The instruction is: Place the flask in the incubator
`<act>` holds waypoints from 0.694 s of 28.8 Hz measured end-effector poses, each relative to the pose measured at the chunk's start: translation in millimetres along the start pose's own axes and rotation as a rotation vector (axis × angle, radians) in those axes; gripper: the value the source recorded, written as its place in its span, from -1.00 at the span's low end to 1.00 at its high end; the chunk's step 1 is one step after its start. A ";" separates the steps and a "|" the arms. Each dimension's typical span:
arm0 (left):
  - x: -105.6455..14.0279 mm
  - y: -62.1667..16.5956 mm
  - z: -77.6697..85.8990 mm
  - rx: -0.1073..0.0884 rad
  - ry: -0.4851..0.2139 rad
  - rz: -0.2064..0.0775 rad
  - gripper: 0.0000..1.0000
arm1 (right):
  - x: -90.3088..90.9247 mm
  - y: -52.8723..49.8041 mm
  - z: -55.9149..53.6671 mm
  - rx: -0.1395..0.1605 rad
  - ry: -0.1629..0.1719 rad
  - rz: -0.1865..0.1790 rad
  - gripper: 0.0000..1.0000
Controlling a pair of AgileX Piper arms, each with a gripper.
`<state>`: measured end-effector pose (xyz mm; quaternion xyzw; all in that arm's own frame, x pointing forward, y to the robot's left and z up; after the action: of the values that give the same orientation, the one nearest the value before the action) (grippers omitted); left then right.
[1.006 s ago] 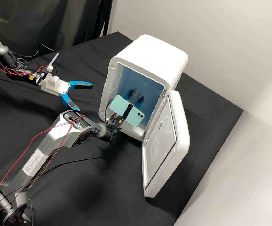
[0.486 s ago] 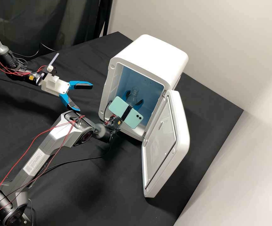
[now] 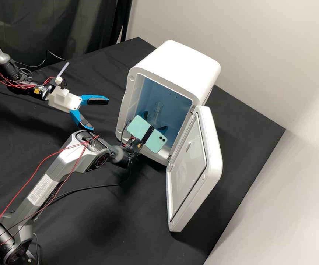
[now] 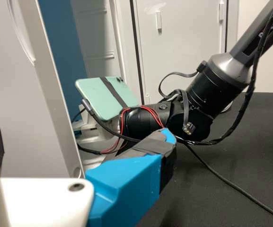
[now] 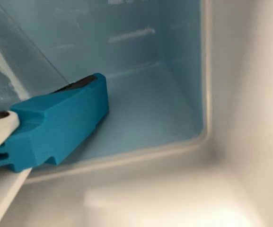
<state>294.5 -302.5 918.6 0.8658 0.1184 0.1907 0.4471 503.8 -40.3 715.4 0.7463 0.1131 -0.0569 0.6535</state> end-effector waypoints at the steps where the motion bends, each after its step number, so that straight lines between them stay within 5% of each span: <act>1: 0.0 0.0 0.0 0.000 0.000 0.000 1.00 | -0.9 -1.3 1.0 0.000 -0.004 -0.005 1.00; 20: 0.0 0.0 0.0 0.000 0.000 0.000 1.00 | -26.0 1.5 -4.4 0.011 0.016 -0.001 1.00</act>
<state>294.5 -302.5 918.6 0.8658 0.1184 0.1907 0.4471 478.7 -38.6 723.6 0.7504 0.1180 -0.0519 0.6483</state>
